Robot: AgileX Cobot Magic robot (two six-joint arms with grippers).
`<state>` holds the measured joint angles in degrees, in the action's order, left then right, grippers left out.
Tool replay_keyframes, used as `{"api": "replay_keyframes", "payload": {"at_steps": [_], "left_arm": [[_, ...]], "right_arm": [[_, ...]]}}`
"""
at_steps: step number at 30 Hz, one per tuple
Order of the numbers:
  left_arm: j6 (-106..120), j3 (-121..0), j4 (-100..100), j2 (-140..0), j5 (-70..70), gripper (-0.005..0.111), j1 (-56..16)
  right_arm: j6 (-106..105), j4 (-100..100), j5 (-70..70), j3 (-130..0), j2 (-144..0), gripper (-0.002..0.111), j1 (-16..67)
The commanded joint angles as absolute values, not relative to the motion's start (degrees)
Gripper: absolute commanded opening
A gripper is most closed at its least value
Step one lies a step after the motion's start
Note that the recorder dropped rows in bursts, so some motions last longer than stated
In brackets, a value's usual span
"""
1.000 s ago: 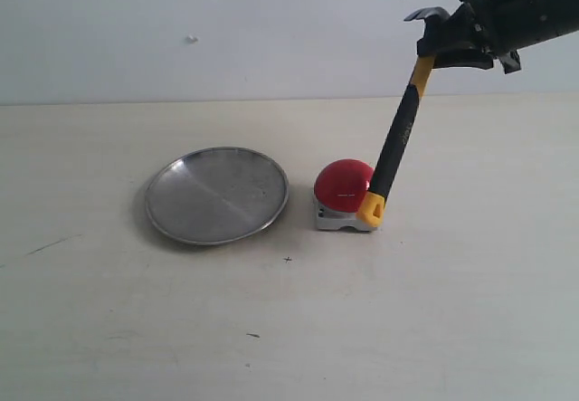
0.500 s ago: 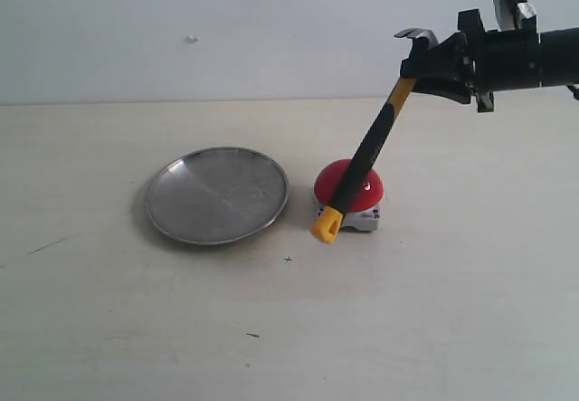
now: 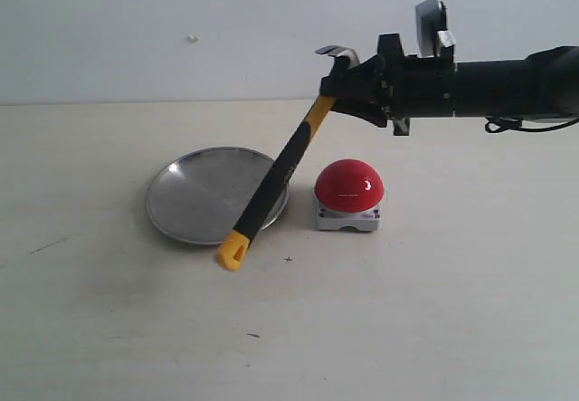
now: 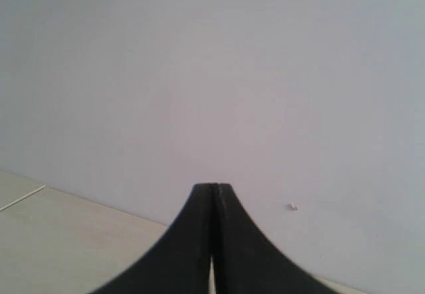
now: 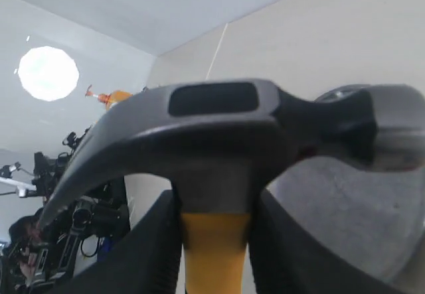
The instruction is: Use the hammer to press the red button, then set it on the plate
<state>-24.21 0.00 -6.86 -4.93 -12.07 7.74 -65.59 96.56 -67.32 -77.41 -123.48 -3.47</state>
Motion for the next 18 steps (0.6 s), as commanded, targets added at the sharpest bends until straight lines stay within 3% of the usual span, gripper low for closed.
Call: {"api": "replay_keyframes", "payload": {"at_steps": [1, 18], "left_arm": [[-24.23, 0.00, -6.91, -4.62, -12.15, 0.000, 7.92], [-24.23, 0.00, -6.91, -4.62, -12.15, 0.000, 7.92]], "right_arm": [[-66.57, 99.95, -69.96, -77.54, -121.44, 0.000, 0.17], [-68.97, 99.95, -69.96, -77.54, -121.32, 0.000, 5.95]]}}
